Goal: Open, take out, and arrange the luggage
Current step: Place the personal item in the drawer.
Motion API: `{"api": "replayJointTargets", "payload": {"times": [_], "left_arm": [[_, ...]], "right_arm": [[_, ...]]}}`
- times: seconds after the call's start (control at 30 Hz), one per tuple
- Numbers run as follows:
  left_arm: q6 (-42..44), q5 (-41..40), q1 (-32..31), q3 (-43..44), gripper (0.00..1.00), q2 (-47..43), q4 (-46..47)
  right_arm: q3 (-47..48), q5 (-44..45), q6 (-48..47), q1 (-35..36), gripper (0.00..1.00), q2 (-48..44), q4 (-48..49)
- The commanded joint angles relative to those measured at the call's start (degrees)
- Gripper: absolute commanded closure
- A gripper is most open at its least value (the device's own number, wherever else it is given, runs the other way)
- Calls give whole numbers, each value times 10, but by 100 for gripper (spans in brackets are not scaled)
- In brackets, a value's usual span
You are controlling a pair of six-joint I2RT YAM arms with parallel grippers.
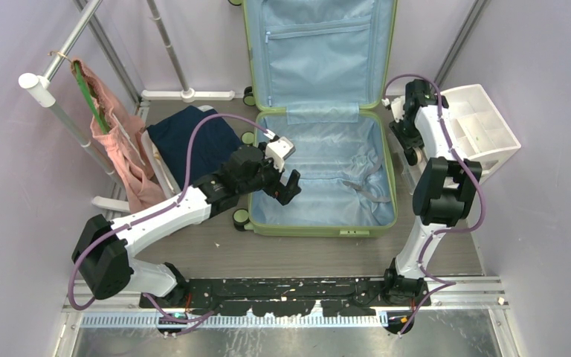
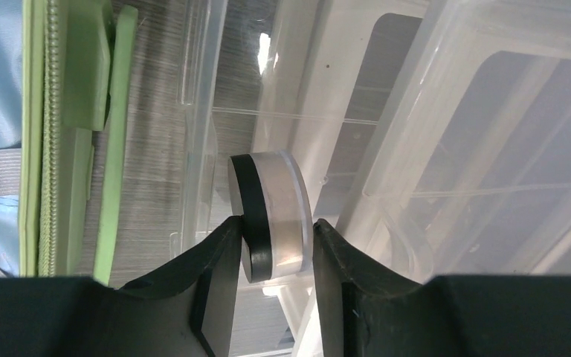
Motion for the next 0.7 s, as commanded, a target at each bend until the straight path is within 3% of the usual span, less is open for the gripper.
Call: {"api": "replayJointTargets", "payload": {"times": [0.0, 0.1, 0.33, 0.67], "left_arm": [[11, 5, 3, 23, 0, -5, 9], [11, 4, 4, 24, 0, -5, 10], [6, 6, 4, 29, 0, 4, 12], [2, 8, 5, 36, 0, 11, 13]], "right_arm": [[12, 10, -11, -6, 62, -4, 14], [4, 15, -11, -5, 75, -9, 25], [-72, 70, -44, 14, 85, -56, 139], [-216, 173, -113, 28, 86, -93, 358]]}}
